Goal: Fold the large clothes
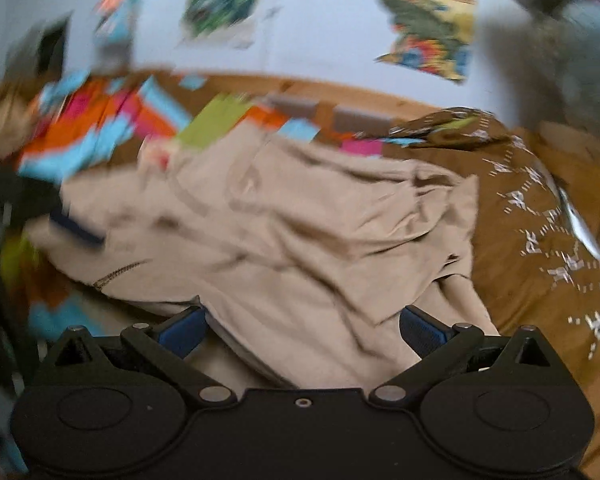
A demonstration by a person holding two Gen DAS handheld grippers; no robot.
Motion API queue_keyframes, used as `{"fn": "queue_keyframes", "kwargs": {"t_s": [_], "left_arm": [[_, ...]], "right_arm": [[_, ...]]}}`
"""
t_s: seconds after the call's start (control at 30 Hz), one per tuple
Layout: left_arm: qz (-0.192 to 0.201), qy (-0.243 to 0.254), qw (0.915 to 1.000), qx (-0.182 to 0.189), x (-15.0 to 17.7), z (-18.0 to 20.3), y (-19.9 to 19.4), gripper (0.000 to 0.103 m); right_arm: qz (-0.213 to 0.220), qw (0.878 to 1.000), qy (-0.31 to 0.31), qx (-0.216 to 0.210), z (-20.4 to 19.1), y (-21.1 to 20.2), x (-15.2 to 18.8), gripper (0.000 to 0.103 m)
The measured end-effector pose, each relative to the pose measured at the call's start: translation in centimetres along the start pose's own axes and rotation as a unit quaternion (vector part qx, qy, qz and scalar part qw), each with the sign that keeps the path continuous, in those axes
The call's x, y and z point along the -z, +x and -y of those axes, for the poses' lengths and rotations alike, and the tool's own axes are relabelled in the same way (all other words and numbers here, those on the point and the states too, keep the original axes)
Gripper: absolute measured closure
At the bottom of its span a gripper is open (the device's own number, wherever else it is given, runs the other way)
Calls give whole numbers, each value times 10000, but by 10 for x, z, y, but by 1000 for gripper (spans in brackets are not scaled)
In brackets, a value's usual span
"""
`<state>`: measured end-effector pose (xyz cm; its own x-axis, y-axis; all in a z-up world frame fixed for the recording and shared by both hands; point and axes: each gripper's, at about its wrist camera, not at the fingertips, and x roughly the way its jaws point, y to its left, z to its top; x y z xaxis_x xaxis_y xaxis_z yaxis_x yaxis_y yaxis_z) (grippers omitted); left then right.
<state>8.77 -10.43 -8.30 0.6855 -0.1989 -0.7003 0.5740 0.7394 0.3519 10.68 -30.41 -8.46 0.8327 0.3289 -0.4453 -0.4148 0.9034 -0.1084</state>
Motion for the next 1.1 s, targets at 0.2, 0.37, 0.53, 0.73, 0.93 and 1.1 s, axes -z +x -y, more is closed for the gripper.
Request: {"fn": "queue_keyframes", "kwargs": {"t_s": [0.2, 0.37, 0.53, 0.73, 0.93, 1.1], "left_arm": [[-137, -134, 9998, -30, 1, -7, 3, 1], [-242, -379, 9990, 76, 2, -14, 3, 1], [-248, -516, 9983, 98, 2, -19, 3, 0], [-171, -478, 9987, 86, 1, -18, 1, 1], [204, -385, 9984, 360, 5, -18, -14, 1], [61, -86, 9999, 72, 5, -9, -8, 4]], "right_arm": [[-108, 9997, 207, -87, 5, 3, -4, 1], [-777, 9931, -845, -241, -20, 7, 6, 1], [-988, 9815, -1557, -511, -42, 8, 19, 1], [-986, 9844, -1427, -292, -42, 17, 21, 1], [-681, 9874, -1423, -76, -41, 16, 20, 1], [-74, 9937, -1106, 150, -30, 5, 9, 1]]}}
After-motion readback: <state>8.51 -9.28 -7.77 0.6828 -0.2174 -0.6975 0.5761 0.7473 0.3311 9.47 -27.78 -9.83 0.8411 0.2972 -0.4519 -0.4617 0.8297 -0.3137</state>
